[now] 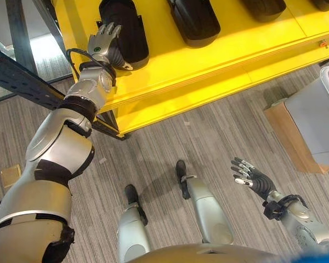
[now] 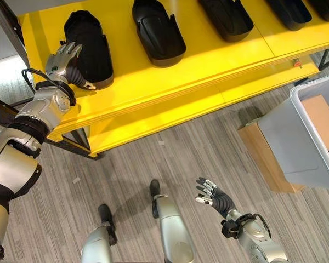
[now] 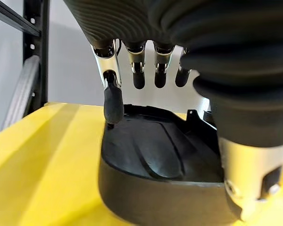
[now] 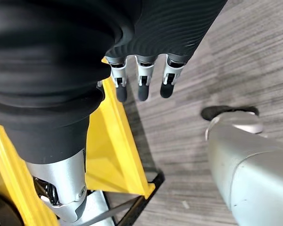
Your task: Move parts from the plastic box to the shelf.
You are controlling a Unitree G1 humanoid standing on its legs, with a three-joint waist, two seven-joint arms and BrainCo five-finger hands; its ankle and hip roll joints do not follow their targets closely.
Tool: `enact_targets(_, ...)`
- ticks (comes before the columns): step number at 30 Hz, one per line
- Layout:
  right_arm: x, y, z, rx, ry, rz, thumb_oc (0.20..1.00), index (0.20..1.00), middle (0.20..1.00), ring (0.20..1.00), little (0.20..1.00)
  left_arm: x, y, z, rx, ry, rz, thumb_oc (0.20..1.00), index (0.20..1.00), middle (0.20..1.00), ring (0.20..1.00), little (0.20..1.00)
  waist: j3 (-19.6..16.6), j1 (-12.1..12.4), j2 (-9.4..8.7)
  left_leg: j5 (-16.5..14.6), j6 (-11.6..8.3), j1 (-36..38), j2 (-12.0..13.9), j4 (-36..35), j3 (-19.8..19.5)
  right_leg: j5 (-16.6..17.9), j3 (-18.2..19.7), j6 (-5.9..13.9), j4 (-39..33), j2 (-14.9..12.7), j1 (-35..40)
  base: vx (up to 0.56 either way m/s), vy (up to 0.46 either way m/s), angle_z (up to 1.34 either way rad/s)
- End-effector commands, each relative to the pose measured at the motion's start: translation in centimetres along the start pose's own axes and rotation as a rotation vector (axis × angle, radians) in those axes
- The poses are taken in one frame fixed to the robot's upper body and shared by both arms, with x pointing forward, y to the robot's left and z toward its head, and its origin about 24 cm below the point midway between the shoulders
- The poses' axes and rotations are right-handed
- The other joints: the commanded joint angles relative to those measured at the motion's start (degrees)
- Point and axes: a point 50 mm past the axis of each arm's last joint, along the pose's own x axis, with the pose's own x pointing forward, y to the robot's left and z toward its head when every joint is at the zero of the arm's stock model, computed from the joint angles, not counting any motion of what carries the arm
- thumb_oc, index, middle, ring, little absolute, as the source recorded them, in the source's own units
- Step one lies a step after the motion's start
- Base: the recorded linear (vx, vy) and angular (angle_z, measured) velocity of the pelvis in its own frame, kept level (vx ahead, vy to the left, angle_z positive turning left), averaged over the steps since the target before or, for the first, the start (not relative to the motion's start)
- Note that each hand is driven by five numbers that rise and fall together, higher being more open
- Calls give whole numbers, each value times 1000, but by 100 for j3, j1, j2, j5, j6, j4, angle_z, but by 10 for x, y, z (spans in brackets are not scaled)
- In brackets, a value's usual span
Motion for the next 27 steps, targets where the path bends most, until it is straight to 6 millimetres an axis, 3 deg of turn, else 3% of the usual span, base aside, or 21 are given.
enact_targets(1, -4, -13, 28, -46, -81, 2, 1000, 1000, 1000, 1000, 1000, 17, 47, 6, -69, 11, 135, 1000, 1000, 1000, 1000, 1000, 315, -59, 125, -257, -352, 313, 399, 426, -462, -95, 492, 857, 460, -476, -102, 11, -11, -3)
enact_targets(13, -4, -14, 26, -43, -74, -1, 1000, 1000, 1000, 1000, 1000, 17, 42, 13, -57, -6, 118, 1000, 1000, 1000, 1000, 1000, 349, -81, 128, -266, -351, 285, 413, 464, -466, -110, 526, 837, 513, -448, -164, 3, -6, -3)
enact_targets(27, -6, -16, 25, -34, -63, 0, 1000, 1000, 1000, 1000, 1000, 14, 37, -13, -143, 124, 91, 1000, 1000, 1000, 1000, 1000, 321, -113, 109, -263, -366, 183, 456, 533, -480, -100, 532, 822, 569, -417, -268, 0, -3, -1)
